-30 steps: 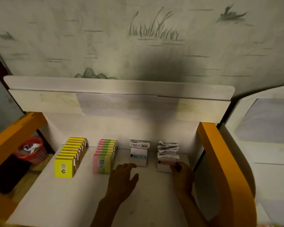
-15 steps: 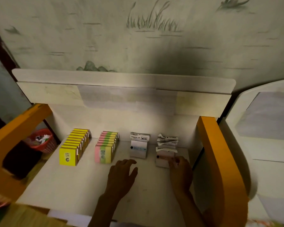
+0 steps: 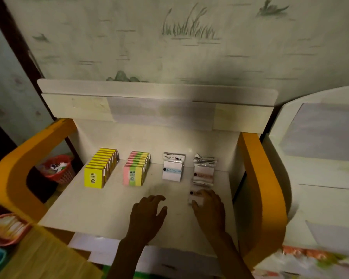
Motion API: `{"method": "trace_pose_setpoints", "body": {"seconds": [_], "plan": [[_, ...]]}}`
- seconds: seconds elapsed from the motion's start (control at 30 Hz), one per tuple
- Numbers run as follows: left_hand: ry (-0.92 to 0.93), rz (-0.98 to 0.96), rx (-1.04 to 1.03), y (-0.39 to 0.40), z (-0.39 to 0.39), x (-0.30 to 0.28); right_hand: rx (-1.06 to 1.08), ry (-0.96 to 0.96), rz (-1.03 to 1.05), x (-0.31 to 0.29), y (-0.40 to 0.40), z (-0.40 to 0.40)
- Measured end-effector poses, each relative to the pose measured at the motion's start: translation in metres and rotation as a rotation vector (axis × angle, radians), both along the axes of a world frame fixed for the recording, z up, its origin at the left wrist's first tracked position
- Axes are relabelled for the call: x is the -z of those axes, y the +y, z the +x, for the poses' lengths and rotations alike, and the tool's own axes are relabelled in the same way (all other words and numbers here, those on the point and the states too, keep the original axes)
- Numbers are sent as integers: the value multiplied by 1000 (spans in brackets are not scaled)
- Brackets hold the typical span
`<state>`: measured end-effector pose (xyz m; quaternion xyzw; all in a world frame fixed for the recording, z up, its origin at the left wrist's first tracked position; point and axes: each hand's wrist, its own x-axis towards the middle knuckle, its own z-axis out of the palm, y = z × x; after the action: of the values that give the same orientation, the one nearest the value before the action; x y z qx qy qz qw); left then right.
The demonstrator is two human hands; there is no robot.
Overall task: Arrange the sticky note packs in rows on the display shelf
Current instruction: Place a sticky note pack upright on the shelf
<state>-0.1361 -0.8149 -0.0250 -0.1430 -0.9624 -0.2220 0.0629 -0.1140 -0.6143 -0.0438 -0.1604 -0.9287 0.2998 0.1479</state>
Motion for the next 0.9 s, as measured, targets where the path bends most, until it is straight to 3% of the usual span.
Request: {"method": "trace_pose_setpoints", "body": {"seconds": [0.17,0.5,0.9], "plan": [[43,-2,58,-11,27,-6,-60,62,11,-13,-20,37],[39,80,278,0,114,-33,28,88,122,-56,-44,159],[46,66,638,137,203,-73,342,100,180,-84,75,297]]}}
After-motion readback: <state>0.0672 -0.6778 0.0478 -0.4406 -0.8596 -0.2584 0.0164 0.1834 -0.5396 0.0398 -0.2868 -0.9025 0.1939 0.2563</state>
